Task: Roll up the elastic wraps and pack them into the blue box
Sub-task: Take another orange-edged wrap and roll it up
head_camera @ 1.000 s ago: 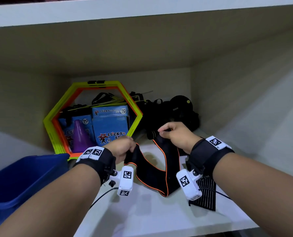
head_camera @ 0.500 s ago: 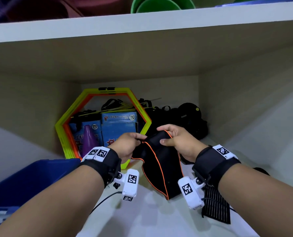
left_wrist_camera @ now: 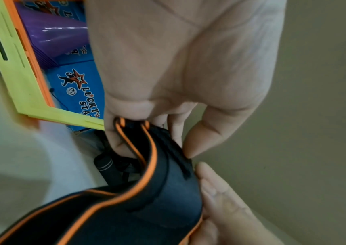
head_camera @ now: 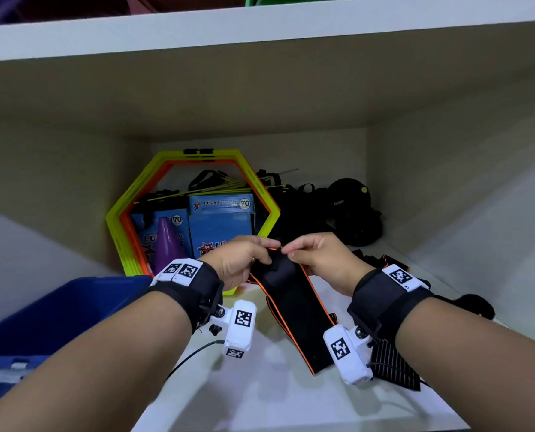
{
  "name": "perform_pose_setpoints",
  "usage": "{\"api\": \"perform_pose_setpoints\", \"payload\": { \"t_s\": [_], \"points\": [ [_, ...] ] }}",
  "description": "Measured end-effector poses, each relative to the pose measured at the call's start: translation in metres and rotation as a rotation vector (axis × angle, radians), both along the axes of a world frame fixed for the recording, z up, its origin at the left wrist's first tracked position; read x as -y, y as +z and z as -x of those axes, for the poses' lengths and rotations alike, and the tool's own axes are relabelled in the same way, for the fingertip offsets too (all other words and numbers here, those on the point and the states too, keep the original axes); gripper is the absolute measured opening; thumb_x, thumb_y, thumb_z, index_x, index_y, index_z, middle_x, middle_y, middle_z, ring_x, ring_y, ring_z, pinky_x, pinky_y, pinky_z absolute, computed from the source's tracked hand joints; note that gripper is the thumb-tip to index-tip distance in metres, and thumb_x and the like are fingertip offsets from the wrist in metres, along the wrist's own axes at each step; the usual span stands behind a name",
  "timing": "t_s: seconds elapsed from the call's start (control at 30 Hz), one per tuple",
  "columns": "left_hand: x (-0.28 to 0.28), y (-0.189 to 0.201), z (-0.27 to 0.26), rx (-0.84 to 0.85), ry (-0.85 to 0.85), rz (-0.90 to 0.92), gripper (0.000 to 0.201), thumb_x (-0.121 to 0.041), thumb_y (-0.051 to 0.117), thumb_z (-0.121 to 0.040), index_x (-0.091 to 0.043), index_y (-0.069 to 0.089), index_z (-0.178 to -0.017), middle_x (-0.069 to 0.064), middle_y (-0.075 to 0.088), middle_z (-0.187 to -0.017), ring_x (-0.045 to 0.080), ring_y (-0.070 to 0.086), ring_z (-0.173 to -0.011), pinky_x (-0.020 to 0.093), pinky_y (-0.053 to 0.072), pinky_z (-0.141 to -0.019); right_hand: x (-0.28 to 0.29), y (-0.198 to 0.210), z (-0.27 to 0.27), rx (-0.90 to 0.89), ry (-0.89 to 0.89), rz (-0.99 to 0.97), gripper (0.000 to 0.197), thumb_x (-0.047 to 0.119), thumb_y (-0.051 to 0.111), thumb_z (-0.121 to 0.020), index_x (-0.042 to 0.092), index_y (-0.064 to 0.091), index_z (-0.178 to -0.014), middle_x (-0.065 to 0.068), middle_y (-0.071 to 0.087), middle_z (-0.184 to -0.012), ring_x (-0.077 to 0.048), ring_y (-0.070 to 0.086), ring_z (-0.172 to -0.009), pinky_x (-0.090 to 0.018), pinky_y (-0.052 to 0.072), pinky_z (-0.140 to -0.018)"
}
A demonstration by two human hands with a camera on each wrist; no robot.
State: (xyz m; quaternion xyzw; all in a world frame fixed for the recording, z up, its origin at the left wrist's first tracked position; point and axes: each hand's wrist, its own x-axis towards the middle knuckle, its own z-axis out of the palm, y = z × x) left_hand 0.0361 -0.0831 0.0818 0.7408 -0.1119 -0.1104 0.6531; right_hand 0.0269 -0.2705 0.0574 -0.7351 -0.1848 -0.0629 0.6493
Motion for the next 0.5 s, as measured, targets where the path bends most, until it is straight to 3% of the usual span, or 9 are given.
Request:
{"api": "perform_pose_setpoints", "payload": {
  "t_s": [0.13,0.23,0.3,0.4,0.5],
  "points": [
    [0.002,0.006,0.008,0.012,-0.047,-0.027,0.052,0.017,0.041,-0.085,-0.008,0.06,-0.127,0.023,0.065,-0.107,0.028,0.066,-0.087,0.026,0.055,-0.059,-0.003,0.001,0.001,0.066,-0.115,-0.06,0.013,-0.008,0.069,-0.085,0.003,0.064,-0.089,-0.014,0.061,-0.073,-0.016,0.056,-0.061,-0.021,0.048,-0.053],
    [0.001,0.007,0.01,0.032,-0.068,-0.017,0.058,0.02,0.044,-0.082,-0.008,0.056,-0.131,0.023,0.063,-0.1,0.029,0.065,-0.087,0.031,0.055,-0.067,-0.002,0.0,-0.001,0.13,-0.184,-0.005,0.014,-0.002,0.076,-0.081,0.006,0.065,-0.081,-0.012,0.06,-0.069,-0.021,0.056,-0.065,-0.031,0.048,-0.063],
    [0.0,0.006,0.01,0.036,-0.067,0.004,0.061,0.022,0.042,-0.081,-0.009,0.053,-0.132,0.025,0.062,-0.103,0.031,0.064,-0.089,0.034,0.054,-0.071,-0.003,-0.002,-0.003,0.169,-0.23,0.028,0.014,0.002,0.08,-0.079,0.007,0.067,-0.079,-0.008,0.06,-0.067,-0.017,0.056,-0.063,-0.032,0.048,-0.065],
    [0.001,0.006,0.011,0.046,-0.055,0.003,0.062,0.024,0.036,-0.084,-0.01,0.05,-0.134,0.023,0.064,-0.097,0.03,0.064,-0.084,0.032,0.055,-0.069,-0.006,-0.006,-0.004,0.244,-0.311,0.084,0.014,0.01,0.082,-0.077,0.011,0.068,-0.077,-0.001,0.061,-0.065,-0.012,0.057,-0.061,-0.031,0.05,-0.064],
    [0.002,0.008,0.016,0.062,-0.082,-0.035,0.063,0.025,0.034,-0.084,-0.01,0.05,-0.134,0.021,0.066,-0.091,0.028,0.066,-0.075,0.028,0.056,-0.058,-0.009,-0.009,-0.004,0.296,-0.373,0.133,0.013,0.015,0.082,-0.077,0.016,0.068,-0.075,-0.003,0.066,-0.071,-0.016,0.062,-0.067,-0.037,0.054,-0.069]
  ]
}}
